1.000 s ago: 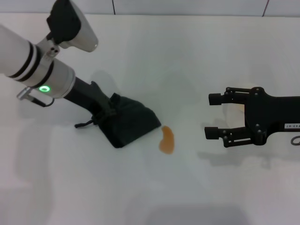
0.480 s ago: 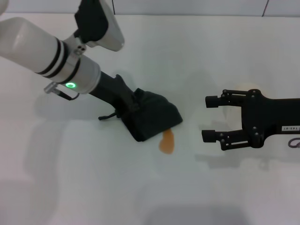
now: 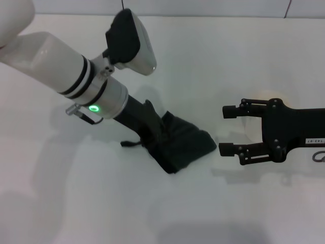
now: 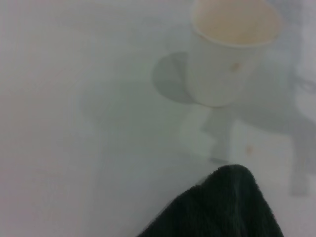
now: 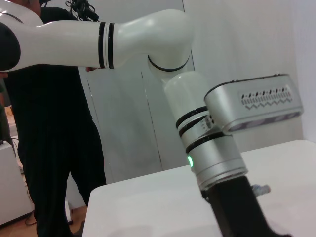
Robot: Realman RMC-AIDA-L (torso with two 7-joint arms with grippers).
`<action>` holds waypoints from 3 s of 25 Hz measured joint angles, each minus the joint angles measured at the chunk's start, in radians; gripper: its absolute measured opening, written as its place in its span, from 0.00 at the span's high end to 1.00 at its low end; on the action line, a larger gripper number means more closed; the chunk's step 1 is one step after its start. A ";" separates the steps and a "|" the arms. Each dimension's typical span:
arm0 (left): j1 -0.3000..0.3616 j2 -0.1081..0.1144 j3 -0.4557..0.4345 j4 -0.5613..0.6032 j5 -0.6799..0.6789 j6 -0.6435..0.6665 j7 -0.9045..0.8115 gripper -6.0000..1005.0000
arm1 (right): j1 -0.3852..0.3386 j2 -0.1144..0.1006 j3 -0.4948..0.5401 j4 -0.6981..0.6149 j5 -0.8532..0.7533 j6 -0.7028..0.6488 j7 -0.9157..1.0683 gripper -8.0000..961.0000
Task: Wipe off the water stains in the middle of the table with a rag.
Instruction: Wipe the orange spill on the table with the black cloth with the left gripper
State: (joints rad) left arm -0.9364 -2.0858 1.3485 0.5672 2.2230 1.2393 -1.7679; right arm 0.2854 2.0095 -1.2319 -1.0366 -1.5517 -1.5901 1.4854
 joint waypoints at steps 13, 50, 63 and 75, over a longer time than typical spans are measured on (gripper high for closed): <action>0.005 -0.002 0.042 0.008 -0.043 0.085 -0.002 0.95 | 0.004 0.000 0.000 0.000 0.000 0.009 -0.002 0.12; 0.048 0.081 -0.136 0.010 0.150 0.051 -0.045 0.95 | 0.001 0.000 0.002 0.000 0.010 0.010 -0.002 0.12; 0.106 0.087 -0.173 0.087 0.157 0.071 -0.049 0.93 | 0.002 0.000 0.002 0.000 0.010 0.011 -0.002 0.12; 0.134 0.075 -0.183 0.091 0.155 0.068 -0.058 0.88 | -0.001 0.000 0.002 0.007 0.010 0.011 -0.002 0.12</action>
State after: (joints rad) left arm -0.8019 -2.0108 1.1656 0.6582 2.3780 1.3073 -1.8262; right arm 0.2844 2.0095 -1.2303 -1.0301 -1.5416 -1.5787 1.4833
